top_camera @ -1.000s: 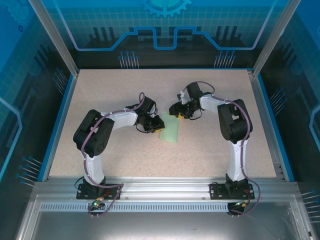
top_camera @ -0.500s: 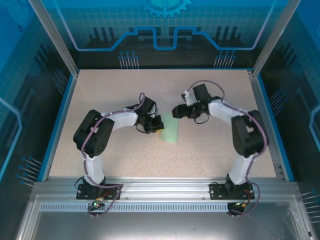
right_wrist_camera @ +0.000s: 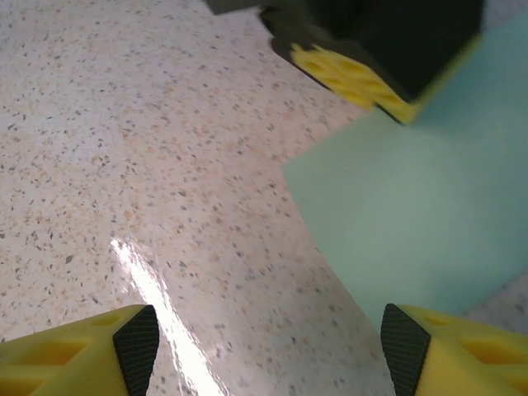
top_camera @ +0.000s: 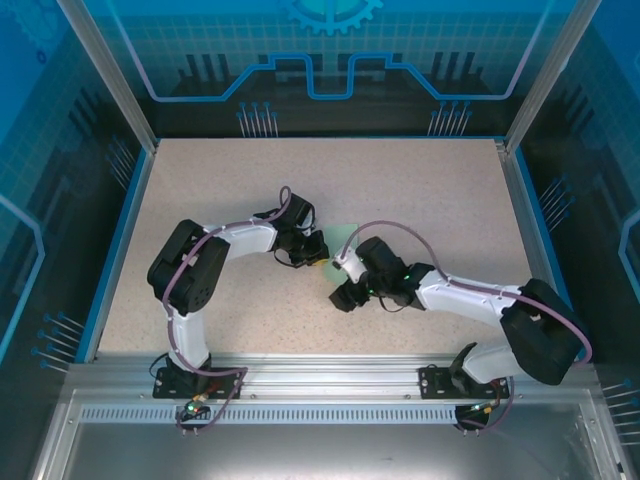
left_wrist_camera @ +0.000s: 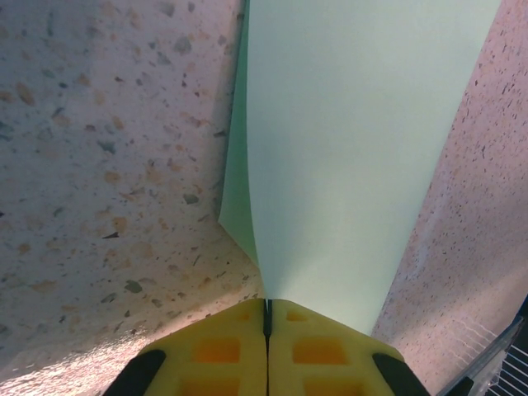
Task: Fold a paper plane with a square sheet of paper (fold left side to right side)
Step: Third fold the triangle at the center of the table.
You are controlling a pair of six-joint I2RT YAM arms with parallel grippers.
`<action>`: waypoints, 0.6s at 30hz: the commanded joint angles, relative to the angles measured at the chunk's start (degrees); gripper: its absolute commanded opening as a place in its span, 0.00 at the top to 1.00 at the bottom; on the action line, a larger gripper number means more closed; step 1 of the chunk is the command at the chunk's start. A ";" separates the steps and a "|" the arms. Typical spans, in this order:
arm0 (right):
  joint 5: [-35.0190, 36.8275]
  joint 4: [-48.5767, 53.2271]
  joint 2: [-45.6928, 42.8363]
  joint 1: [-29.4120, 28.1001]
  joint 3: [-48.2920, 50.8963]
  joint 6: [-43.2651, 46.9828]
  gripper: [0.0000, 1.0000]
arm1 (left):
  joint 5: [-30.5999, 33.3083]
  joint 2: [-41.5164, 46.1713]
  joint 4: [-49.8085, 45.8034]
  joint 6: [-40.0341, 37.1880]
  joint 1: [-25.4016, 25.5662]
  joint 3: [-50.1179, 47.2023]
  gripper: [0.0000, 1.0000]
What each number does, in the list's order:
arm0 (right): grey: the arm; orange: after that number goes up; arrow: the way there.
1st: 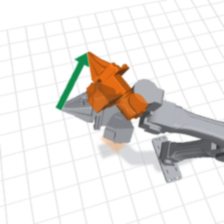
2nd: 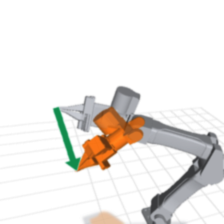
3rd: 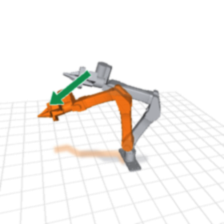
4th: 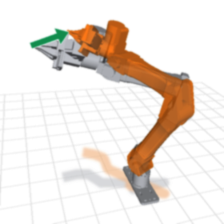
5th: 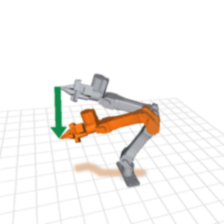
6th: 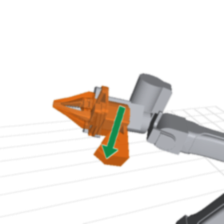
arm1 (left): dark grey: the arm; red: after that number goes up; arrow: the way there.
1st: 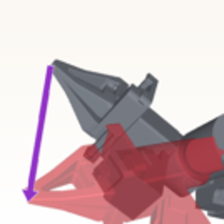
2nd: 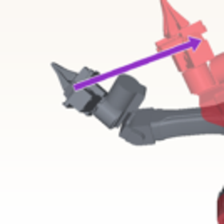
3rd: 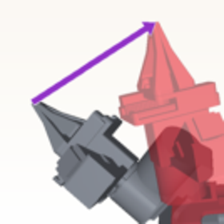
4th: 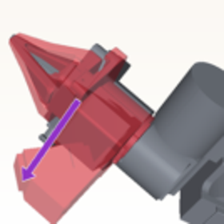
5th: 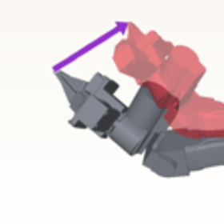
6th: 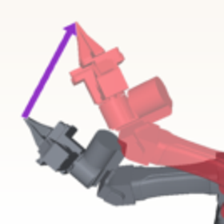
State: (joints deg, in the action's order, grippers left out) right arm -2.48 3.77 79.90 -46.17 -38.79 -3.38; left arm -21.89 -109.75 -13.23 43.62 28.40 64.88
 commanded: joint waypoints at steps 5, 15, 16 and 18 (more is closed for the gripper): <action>13.07 -6.29 7.56 -5.95 -3.23 7.94 0.32 | -0.63 3.13 -2.02 0.74 0.49 0.55 0.93; 18.22 -9.16 14.88 -7.18 -7.70 10.48 0.46 | -0.79 3.36 -2.55 0.66 0.53 0.74 0.93; 18.46 -9.37 15.23 -7.18 -7.92 10.59 0.47 | -0.79 3.36 -2.54 0.65 0.55 0.76 0.93; 19.09 -9.65 15.55 -7.17 -8.24 10.61 0.49 | -0.79 3.32 -2.56 0.59 0.59 0.77 0.93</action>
State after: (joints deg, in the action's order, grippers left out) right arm 14.20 -3.66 94.39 -52.49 -45.41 6.15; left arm -21.91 -108.25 -13.91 43.64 28.58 64.88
